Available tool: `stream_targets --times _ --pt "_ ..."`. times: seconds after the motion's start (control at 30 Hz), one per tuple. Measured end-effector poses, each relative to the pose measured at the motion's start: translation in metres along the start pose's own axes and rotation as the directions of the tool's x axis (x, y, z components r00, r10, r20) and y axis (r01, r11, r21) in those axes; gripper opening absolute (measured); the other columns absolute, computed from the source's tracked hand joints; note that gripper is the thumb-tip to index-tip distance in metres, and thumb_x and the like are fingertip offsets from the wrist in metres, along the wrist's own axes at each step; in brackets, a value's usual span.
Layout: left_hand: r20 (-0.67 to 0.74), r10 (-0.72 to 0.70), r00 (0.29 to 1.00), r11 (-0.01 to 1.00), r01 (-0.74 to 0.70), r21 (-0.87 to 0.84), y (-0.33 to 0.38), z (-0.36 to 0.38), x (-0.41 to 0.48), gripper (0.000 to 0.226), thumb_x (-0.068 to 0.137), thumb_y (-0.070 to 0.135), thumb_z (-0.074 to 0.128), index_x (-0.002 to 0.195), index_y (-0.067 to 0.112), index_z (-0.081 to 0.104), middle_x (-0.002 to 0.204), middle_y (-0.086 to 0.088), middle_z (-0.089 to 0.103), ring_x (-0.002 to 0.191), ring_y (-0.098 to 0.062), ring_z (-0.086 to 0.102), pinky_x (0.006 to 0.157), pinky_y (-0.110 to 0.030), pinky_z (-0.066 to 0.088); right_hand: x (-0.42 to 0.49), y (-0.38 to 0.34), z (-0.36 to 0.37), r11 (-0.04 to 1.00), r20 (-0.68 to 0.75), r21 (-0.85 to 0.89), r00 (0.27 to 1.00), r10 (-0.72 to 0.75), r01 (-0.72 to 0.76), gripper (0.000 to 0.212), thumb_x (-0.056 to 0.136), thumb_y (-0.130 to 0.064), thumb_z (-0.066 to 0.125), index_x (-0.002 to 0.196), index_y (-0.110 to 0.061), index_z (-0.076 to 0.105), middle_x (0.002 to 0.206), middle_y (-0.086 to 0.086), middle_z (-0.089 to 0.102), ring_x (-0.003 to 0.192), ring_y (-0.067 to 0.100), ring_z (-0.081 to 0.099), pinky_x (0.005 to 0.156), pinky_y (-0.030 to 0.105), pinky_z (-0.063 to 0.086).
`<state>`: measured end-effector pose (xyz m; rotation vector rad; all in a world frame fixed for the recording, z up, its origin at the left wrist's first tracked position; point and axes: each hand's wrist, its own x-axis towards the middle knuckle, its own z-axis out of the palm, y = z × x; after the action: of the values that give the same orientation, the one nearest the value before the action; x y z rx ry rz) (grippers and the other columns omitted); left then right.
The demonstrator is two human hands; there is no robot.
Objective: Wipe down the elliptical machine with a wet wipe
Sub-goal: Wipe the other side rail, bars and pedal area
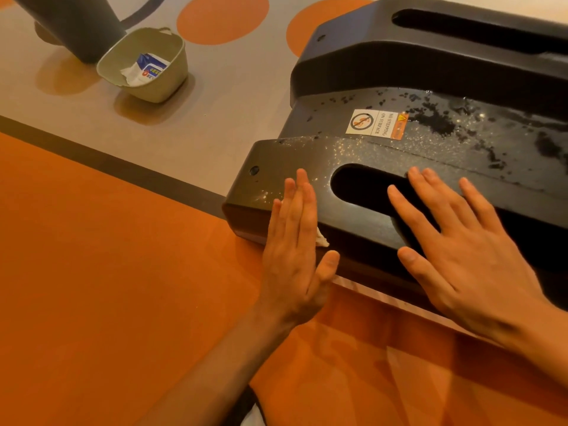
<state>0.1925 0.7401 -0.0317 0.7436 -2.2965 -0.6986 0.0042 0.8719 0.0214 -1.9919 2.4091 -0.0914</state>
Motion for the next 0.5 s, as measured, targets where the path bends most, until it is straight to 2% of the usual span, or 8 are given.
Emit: stream_targets --times 0.1,0.2,0.3,0.33,0.43,0.5 --pt "0.091 0.067 0.994 0.998 -0.066 -0.018 -0.006 -0.019 0.009 0.08 0.1 0.038 0.043 0.161 0.004 0.005 0.172 -0.012 0.0 0.162 -0.026 0.002 0.131 -0.04 0.008 0.0 0.001 0.0 1.0 -0.006 -0.003 1.0 -0.001 0.001 0.07 0.107 -0.058 0.008 0.164 -0.018 0.017 0.17 0.015 0.012 0.159 0.026 0.01 0.127 0.051 0.009" --pt "0.134 0.098 0.986 0.992 -0.108 0.071 -0.01 -0.025 0.008 0.084 0.096 0.039 0.052 0.161 0.0 0.016 0.171 -0.014 -0.007 0.161 -0.029 -0.002 0.131 -0.045 0.008 0.0 0.001 -0.001 1.0 -0.013 -0.002 1.0 0.001 -0.001 0.071 0.107 -0.059 0.009 0.164 -0.017 0.018 0.17 0.015 0.013 0.159 0.025 0.011 0.127 0.051 0.01" --pt "0.119 0.094 0.988 0.934 -0.129 0.332 -0.01 -0.026 0.003 0.081 0.101 0.053 0.042 0.162 0.003 0.023 0.171 -0.013 -0.008 0.16 -0.032 -0.011 0.13 -0.045 -0.003 0.001 0.0 -0.002 1.0 -0.006 -0.001 1.0 0.004 -0.004 0.072 0.107 -0.06 0.007 0.164 -0.017 0.017 0.17 0.014 0.014 0.159 0.025 0.011 0.127 0.051 0.011" --pt "0.097 0.095 0.991 0.912 -0.126 0.39 -0.009 -0.026 0.001 0.079 0.103 0.057 0.036 0.161 0.005 0.024 0.171 -0.014 -0.004 0.16 -0.032 -0.008 0.13 -0.044 -0.003 0.001 0.0 -0.002 1.0 -0.005 -0.002 1.0 0.004 -0.004 0.072 0.107 -0.06 0.007 0.164 -0.018 0.017 0.17 0.014 0.013 0.159 0.025 0.011 0.127 0.051 0.01" --pt "0.066 0.068 0.996 0.904 -0.089 0.419 0.001 -0.027 -0.007 0.076 0.107 0.061 0.023 0.159 0.006 0.029 0.163 -0.016 0.024 0.155 -0.032 0.021 0.13 -0.037 0.005 0.0 0.001 -0.001 1.0 0.004 -0.006 1.0 0.003 -0.003 0.073 0.106 -0.061 0.007 0.164 -0.018 0.015 0.171 0.013 0.012 0.159 0.025 0.008 0.127 0.051 0.01" --pt "0.091 0.043 0.995 0.907 -0.077 0.413 0.008 -0.025 -0.013 0.078 0.106 0.061 0.024 0.161 0.005 0.025 0.165 -0.016 0.028 0.156 -0.03 0.023 0.13 -0.037 0.005 -0.001 0.001 -0.001 1.0 0.008 -0.009 1.0 0.003 -0.003 0.075 0.105 -0.063 0.009 0.164 -0.018 0.014 0.171 0.013 0.012 0.159 0.025 0.008 0.127 0.052 0.011"
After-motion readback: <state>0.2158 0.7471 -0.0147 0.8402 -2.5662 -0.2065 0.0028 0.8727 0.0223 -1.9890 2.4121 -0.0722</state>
